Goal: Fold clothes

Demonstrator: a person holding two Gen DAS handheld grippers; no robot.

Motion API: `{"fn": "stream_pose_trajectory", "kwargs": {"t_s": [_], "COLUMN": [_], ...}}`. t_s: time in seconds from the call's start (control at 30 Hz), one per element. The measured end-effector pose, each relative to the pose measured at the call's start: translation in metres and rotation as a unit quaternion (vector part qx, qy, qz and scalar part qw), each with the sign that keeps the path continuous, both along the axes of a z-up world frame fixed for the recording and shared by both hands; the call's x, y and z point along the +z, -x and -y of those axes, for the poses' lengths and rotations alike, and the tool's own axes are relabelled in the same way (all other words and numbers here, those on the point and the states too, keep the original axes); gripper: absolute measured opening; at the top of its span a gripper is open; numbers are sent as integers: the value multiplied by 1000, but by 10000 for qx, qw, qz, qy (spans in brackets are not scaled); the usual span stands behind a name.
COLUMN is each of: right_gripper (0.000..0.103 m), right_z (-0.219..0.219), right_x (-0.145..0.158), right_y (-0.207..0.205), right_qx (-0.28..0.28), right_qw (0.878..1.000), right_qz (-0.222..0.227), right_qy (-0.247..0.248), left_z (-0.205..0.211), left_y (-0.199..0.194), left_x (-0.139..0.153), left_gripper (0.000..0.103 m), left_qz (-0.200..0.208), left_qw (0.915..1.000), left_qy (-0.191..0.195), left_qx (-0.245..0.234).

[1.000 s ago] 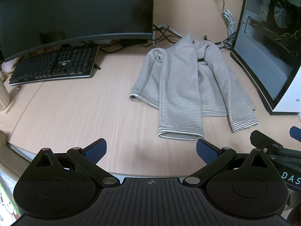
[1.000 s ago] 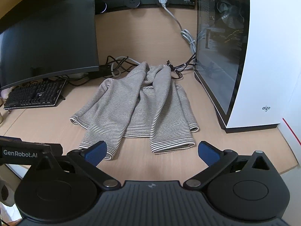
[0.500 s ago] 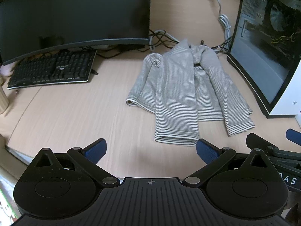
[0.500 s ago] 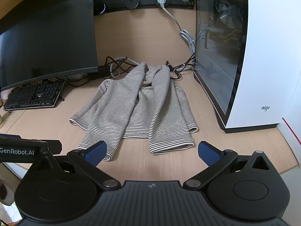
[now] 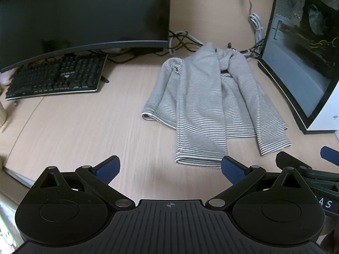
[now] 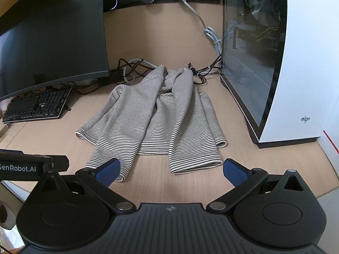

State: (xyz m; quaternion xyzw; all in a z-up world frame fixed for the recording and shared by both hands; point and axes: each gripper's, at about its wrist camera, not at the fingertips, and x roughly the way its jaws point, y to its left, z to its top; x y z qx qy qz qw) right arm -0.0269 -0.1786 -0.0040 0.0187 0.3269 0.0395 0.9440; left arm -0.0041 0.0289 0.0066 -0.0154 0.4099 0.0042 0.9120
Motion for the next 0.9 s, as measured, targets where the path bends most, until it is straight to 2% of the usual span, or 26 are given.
{"fn": "stream_pose_trajectory", "kwargs": {"t_s": [0.3,0.4,0.5,0.6,0.73,0.8,0.9], "right_gripper": [103,103,103,103,103,103,103], "right_z": [-9,-9,-13,-14,-1,9,15], "right_x": [-6,-6,-3,-2,-3,-4,-4], "right_y": [-19,-23,-27,-40,-64,-71,-90], "right_qx": [-80,67,44,-140,-636,-819,-969], "right_qw": [9998,9983,9957,9940,9840,9773,9807], "right_qz": [-30,246,670,702,95,11,7], "right_qy": [-158,-530,-637,-830,-1664,-1956,-1701], "left_z": [-14,-25,-42,-54,-54,-48,-23], "left_y": [-25,-39,-54,-70,-99,-115,-149], "left_x": [-7,-11,-17,-25,-31,-32,-40], "left_gripper": [103,103,103,103,103,103,103], "left_qz": [-154,-255,-227,-253,-313,-220,-34], "left_qw": [9998,9993,9972,9917,9791,9698,9640], "left_qy": [20,130,537,918,1314,1510,1528], "left_qx": [-144,-243,-476,-861,-1522,-1904,-2176]}}
